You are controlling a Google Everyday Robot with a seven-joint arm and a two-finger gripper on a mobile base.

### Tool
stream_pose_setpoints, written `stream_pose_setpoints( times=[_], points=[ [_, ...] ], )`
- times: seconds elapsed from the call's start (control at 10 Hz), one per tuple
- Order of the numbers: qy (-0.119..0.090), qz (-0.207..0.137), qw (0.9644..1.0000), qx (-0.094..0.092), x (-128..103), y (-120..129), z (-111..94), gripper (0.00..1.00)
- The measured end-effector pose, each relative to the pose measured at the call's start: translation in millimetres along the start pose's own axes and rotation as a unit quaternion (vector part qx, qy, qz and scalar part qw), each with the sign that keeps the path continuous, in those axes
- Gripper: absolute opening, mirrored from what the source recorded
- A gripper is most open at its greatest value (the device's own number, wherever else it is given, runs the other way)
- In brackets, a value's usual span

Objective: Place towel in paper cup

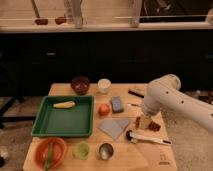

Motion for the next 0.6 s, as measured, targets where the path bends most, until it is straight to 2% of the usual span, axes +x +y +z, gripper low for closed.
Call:
stream_pose_setpoints(
  times=[0.1, 0.4, 0.6],
  points=[
    [0.001, 0.001, 1.0, -0.003, -5, 7, 8, 0.8],
    [0.004, -0.015, 0.9998, -0.011, -38, 35, 39, 0.8],
    [0.003, -0.02, 0.9998, -0.007, -44, 40, 46, 0.8]
  ],
)
